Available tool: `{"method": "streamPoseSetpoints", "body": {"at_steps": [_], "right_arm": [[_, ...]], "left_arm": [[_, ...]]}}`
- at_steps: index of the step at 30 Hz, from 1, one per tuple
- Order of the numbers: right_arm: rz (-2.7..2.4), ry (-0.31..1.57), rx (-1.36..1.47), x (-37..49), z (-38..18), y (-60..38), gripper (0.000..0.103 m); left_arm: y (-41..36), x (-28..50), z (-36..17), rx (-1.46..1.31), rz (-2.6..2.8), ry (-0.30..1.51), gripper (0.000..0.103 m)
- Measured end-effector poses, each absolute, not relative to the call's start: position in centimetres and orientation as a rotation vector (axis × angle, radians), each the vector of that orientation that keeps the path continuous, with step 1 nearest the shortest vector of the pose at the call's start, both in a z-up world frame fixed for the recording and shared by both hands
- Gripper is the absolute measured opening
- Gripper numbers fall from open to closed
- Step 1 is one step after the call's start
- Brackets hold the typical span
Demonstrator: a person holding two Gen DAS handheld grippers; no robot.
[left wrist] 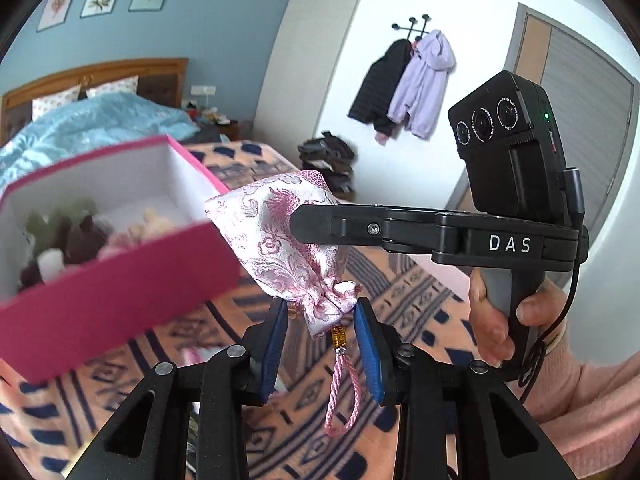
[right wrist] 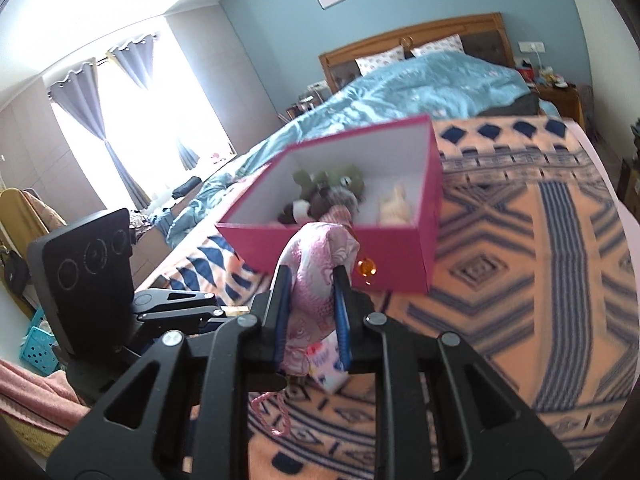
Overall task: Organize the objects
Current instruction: 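Lift the pink pouch with both grippers and carry it over the box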
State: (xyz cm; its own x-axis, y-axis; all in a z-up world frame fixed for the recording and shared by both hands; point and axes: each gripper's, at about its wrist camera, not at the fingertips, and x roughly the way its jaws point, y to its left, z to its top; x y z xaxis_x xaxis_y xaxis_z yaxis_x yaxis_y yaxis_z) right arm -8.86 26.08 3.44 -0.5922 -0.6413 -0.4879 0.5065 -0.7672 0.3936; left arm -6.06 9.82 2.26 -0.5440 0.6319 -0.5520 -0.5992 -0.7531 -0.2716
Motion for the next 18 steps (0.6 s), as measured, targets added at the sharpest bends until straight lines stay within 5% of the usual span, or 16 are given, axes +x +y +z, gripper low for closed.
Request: {"method": "streamPoseSetpoints", "body": {"at_steps": [18], "right_arm": [[-2.320, -0.224, 0.697, -16.9, 9.3, 23.4, 0.020]], "left_arm": [[8.5, -13.2, 7.0, -0.745, 2.458, 0.000, 0.034]]}}
